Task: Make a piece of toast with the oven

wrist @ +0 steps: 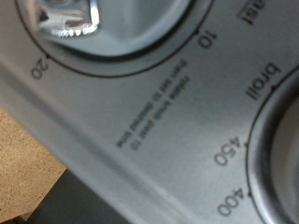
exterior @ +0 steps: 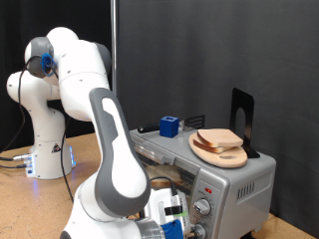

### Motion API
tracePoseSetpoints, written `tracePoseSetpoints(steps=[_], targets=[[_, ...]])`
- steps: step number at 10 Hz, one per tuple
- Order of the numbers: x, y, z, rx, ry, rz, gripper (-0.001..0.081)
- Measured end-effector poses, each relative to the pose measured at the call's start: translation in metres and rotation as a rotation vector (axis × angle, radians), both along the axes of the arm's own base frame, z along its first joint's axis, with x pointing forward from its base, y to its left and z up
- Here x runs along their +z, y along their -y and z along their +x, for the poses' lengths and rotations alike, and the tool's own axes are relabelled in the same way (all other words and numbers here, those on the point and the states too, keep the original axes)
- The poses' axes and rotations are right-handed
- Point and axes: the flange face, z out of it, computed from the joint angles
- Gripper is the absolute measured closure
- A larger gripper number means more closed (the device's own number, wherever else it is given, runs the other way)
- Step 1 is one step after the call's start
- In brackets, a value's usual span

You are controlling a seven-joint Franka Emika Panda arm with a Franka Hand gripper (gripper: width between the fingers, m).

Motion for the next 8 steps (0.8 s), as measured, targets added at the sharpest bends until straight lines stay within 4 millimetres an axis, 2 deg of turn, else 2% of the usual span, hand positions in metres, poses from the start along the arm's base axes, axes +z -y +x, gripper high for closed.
tracePoseSetpoints(steps=[4, 5, 6, 7, 8], targets=[[-0.001, 0.002, 0.0, -0.017, -0.002, 0.0, 0.0689], [0.0, 0.01, 0.003, -0.052, -0.002, -0.012, 0.0689], [0.001, 0.019, 0.004, -0.084, -0.02, -0.02, 0.0498], [0.002, 0.027, 0.005, -0.102, -0.037, -0.02, 0.0498], [0.004, 0.034, 0.005, -0.114, -0.055, -0.012, 0.0359]])
